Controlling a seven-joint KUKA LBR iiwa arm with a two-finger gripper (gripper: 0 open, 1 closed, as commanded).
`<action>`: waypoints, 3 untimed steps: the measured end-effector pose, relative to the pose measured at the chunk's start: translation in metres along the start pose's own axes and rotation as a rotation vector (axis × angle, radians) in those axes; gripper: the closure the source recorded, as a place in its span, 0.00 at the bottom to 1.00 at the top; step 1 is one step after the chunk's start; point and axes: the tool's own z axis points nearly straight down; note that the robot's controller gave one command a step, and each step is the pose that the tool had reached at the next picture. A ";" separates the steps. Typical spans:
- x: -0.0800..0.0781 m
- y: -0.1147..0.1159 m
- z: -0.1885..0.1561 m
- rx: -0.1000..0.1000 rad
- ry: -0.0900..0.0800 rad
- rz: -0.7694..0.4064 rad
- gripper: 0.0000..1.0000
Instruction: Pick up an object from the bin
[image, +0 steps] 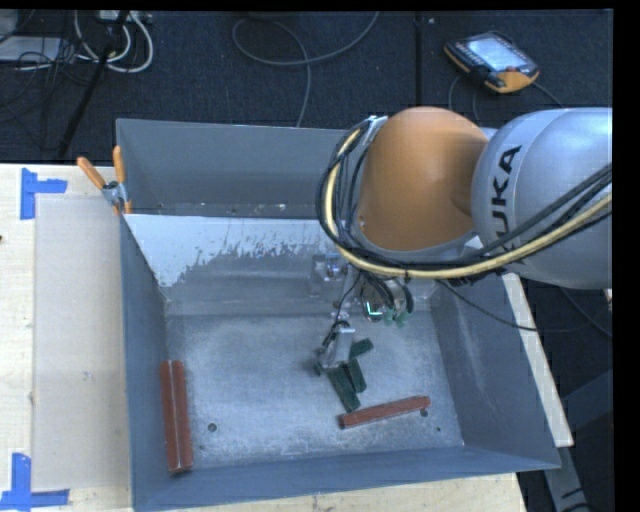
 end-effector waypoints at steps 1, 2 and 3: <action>-0.001 0.000 -0.004 -0.001 -0.008 0.002 0.00; 0.003 -0.008 0.017 -0.002 -0.016 -0.125 0.00; 0.006 -0.025 0.079 0.001 -0.012 -0.326 0.00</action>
Offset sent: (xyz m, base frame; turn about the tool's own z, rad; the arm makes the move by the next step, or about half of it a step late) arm -0.0218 -0.0418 -0.0859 -0.4307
